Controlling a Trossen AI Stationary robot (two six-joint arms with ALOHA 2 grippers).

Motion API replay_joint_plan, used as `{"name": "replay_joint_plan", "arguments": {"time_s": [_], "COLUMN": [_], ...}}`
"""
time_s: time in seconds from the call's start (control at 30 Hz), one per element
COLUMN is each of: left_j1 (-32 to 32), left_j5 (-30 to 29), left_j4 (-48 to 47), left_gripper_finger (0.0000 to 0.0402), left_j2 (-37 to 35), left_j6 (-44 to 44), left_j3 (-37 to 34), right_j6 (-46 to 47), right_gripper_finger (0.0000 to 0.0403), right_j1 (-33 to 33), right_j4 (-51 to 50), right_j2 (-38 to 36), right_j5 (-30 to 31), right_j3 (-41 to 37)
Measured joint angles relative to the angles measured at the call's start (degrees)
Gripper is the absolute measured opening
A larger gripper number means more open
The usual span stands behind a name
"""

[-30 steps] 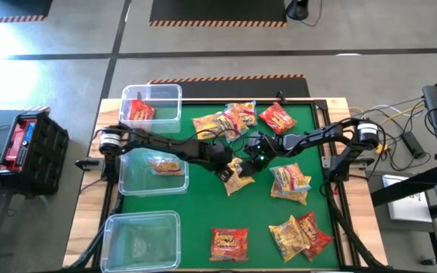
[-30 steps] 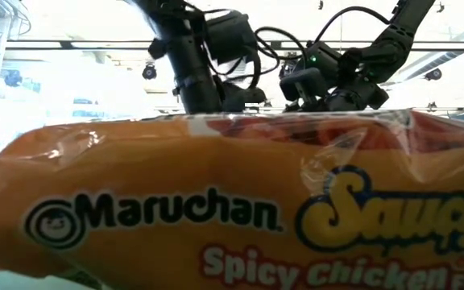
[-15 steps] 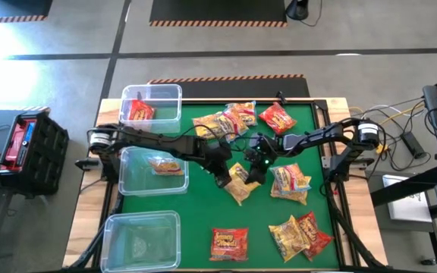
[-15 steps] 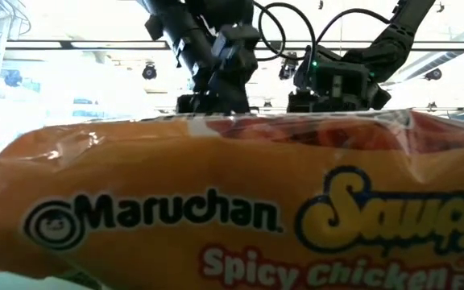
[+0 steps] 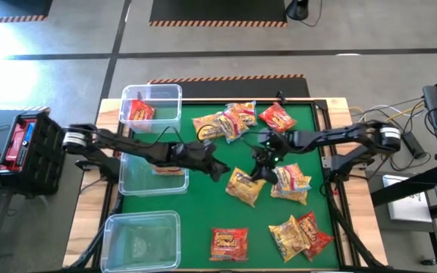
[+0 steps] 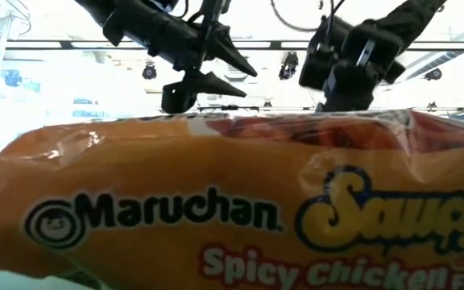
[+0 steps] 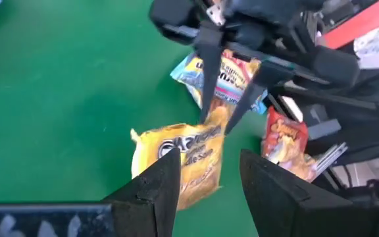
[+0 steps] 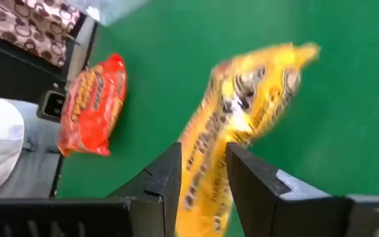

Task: Sort Maruchan noodles
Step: Put the middle yellow noodle pack into the bottom transparent bin

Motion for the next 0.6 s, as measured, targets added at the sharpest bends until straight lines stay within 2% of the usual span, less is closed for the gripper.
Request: {"name": "replay_joint_plan", "arguments": {"time_s": [0.23,0.47,0.6], "left_j1": [-0.8,-1.3,-1.3], "left_j5": [1.1,7.0,8.1], "left_j4": [0.3,0.0,0.0], "left_gripper_finger": [0.0152,0.0197,0.0223], "left_j2": [-0.3,0.6,2.9], "left_j6": [-0.2,-0.7,-7.0], "left_j3": [0.1,0.0,0.0], "right_j6": [-0.3,14.0,21.4], "right_gripper_finger": [0.0108,0.0114,0.0128], "right_j1": [0.0,0.0,0.4], "right_j4": [-0.5,-1.9,-2.6], "right_j2": [-5.0,-2.3,-0.7], "right_j5": [2.3,4.0,1.7], "right_j3": [0.0,0.0,0.0]}}
